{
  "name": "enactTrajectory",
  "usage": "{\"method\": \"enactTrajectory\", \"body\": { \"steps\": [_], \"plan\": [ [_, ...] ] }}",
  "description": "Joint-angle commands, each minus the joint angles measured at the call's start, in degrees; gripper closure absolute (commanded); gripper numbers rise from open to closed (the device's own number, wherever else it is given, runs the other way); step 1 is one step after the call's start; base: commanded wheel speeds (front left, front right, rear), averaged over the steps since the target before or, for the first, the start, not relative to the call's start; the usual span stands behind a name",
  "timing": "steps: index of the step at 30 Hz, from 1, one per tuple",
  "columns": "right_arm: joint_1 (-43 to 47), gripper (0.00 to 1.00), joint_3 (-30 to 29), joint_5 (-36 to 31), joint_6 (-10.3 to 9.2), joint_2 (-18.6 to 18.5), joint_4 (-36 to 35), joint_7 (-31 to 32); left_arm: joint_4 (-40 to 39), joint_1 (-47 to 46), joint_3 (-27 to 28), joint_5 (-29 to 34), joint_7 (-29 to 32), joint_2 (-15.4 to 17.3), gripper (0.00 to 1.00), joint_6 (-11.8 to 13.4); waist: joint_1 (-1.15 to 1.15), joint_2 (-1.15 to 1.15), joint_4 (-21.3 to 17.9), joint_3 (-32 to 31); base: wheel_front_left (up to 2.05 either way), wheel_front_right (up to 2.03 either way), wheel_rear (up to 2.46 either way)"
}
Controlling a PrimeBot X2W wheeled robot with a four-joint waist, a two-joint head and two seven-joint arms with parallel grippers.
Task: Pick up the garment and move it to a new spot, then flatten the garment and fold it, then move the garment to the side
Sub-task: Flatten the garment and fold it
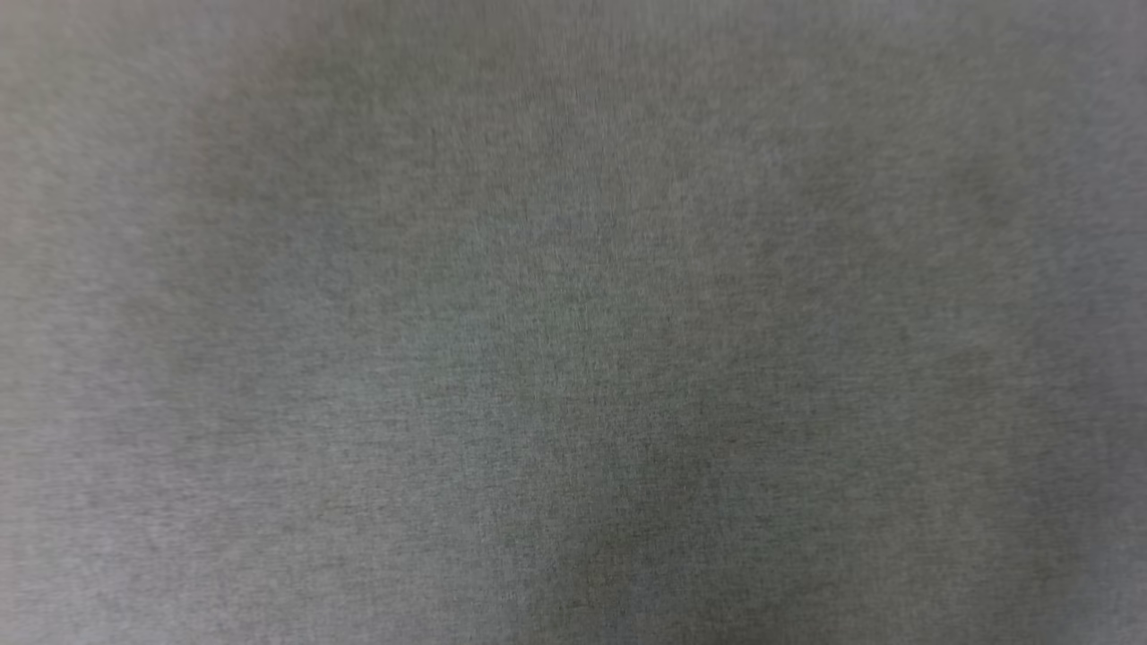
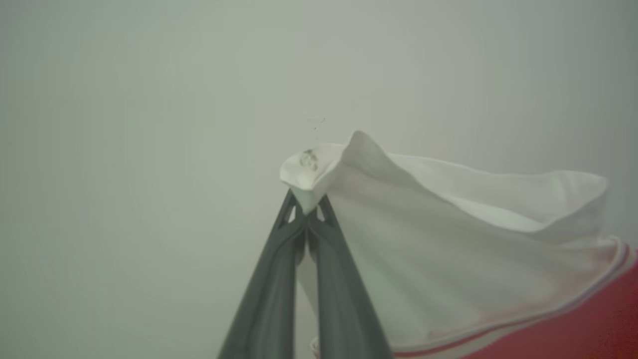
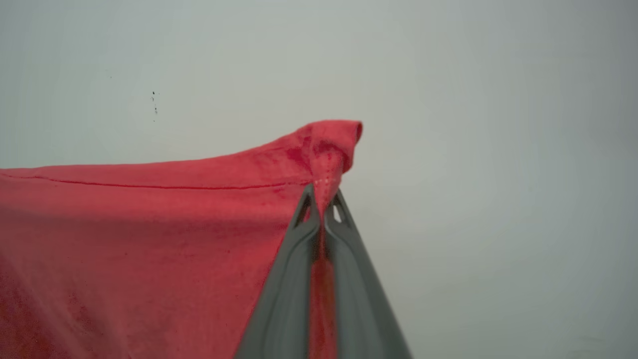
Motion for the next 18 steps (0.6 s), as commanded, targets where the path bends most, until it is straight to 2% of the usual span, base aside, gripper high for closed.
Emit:
{"method": "enactTrajectory", "body": {
  "steps": [1, 6, 18],
  "plan": [
    [-1.67, 1.0, 0.79, 0.33, -0.06, -0.34, 0.81, -0.63, 0.47, -1.46, -0.34, 0.39, 0.1, -0.38, 1.0, -0.18, -0.01, 0.0, -0.27, 5.86, 0.0, 0.0, 0.0],
    [-6.99, 1.0, 4.64, 1.34, -0.05, -1.24, 4.86, -2.64, 2.3, -4.93, -2.19, 1.2, 0.64, -2.27, 1.0, -0.27, -0.01, 0.0, 0.68, 10.94, 0.0, 0.0, 0.0],
    [-8.98, 1.0, 16.83, 7.89, -0.05, -0.19, 16.55, -7.01, 9.88, 0.2, -3.8, -1.05, -2.29, -6.59, 1.0, -1.21, -0.01, 0.0, 1.28, 15.58, 0.0, 0.0, 0.0]
  ]
}}
